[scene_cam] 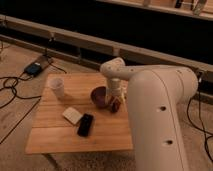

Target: Push the ceramic bowl across the table

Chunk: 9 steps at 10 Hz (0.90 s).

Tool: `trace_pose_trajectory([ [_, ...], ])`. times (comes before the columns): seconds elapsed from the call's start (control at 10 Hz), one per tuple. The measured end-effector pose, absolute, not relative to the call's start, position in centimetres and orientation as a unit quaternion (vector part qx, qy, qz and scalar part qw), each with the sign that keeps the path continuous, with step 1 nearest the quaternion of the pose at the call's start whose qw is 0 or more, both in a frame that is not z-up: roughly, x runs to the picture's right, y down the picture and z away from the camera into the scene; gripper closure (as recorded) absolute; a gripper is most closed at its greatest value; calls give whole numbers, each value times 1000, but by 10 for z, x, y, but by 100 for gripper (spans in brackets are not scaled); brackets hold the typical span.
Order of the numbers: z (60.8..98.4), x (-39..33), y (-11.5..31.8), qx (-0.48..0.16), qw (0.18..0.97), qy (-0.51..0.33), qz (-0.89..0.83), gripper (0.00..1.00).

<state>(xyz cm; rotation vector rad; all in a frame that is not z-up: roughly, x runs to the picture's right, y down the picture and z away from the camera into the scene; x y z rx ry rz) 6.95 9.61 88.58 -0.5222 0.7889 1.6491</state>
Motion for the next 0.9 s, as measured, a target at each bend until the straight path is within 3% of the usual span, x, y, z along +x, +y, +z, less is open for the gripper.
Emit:
trace_pose_trajectory([
  [0.9,859,112,127,-221,585,414,661,35],
])
